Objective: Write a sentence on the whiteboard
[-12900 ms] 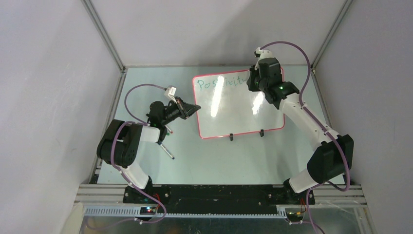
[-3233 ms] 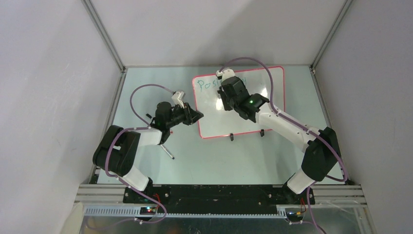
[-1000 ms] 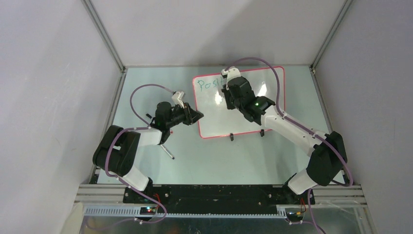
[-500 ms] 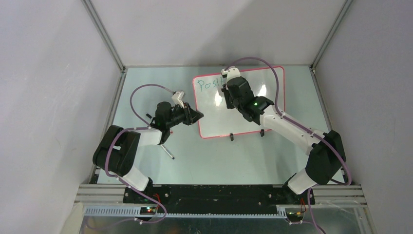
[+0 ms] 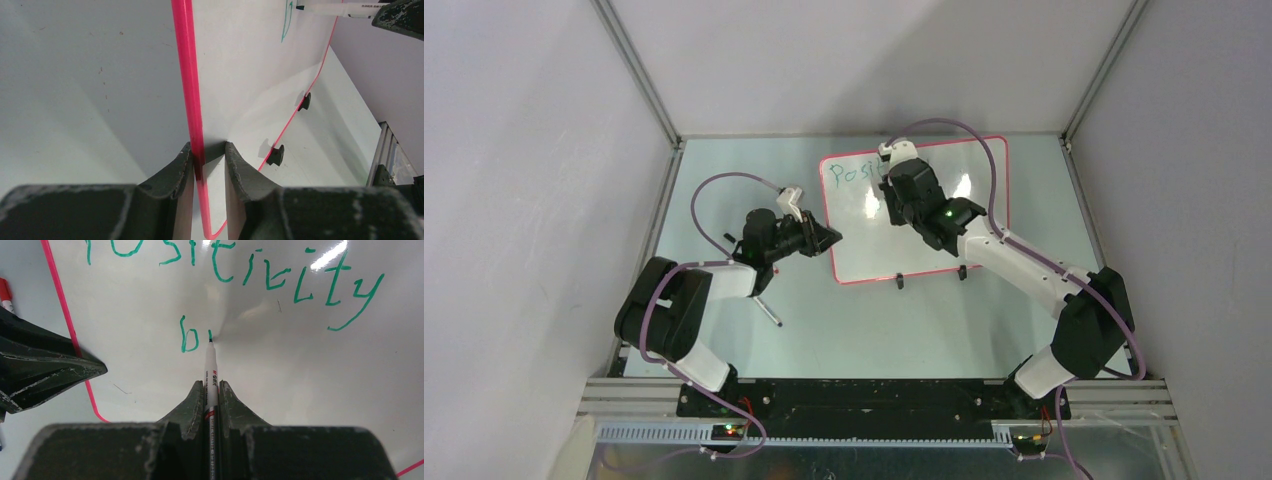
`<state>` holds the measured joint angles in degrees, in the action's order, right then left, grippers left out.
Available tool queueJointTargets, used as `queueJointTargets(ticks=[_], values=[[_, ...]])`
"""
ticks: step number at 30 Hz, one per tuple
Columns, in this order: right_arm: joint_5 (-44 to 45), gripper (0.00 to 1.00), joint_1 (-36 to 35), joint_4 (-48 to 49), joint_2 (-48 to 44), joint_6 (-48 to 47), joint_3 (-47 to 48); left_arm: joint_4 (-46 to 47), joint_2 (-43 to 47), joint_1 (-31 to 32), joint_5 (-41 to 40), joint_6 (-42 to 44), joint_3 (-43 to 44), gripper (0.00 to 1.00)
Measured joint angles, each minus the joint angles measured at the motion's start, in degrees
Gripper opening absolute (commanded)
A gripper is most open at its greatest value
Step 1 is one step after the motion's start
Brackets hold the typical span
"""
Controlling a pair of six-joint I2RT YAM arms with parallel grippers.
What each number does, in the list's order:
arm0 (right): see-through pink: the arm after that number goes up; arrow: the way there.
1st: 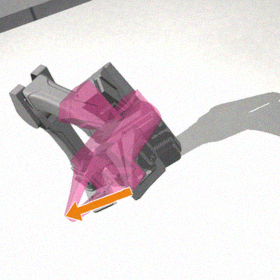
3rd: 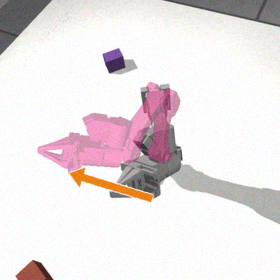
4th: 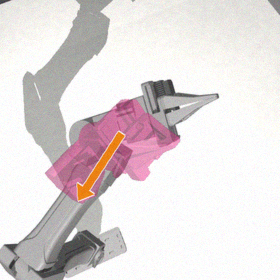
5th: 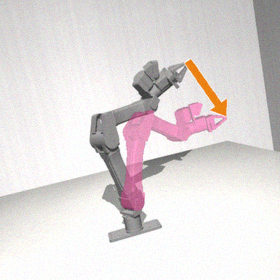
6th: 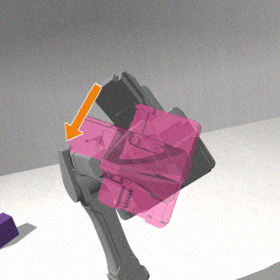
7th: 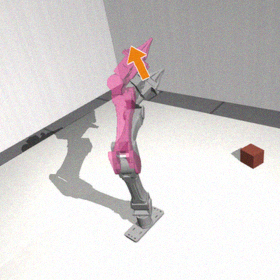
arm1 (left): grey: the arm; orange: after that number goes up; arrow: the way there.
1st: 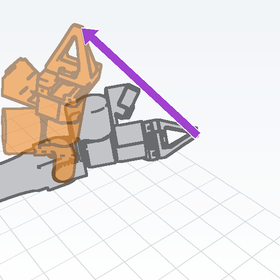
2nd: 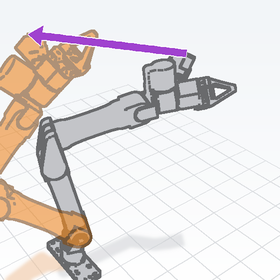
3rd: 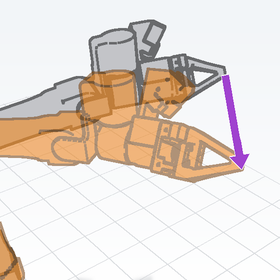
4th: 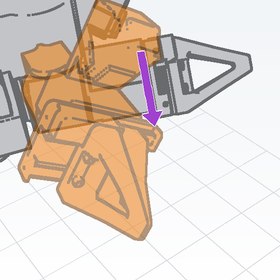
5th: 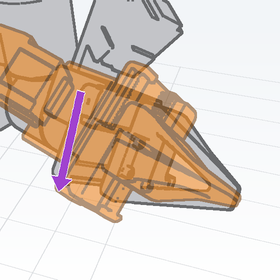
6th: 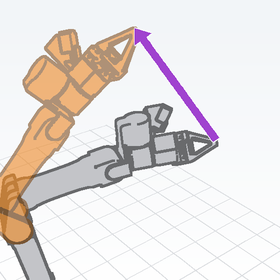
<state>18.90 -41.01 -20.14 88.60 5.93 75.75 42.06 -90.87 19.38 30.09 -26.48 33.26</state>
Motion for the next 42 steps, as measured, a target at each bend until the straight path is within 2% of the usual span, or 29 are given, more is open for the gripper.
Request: queueJointTargets(ticks=[42], values=[[-1.05, 0.0, -0.42, -0.98, -0.85, 0.85, -2.78, -0.02, 0.0, 0.0, -0.07, 0.0, 0.0, 0.24]])
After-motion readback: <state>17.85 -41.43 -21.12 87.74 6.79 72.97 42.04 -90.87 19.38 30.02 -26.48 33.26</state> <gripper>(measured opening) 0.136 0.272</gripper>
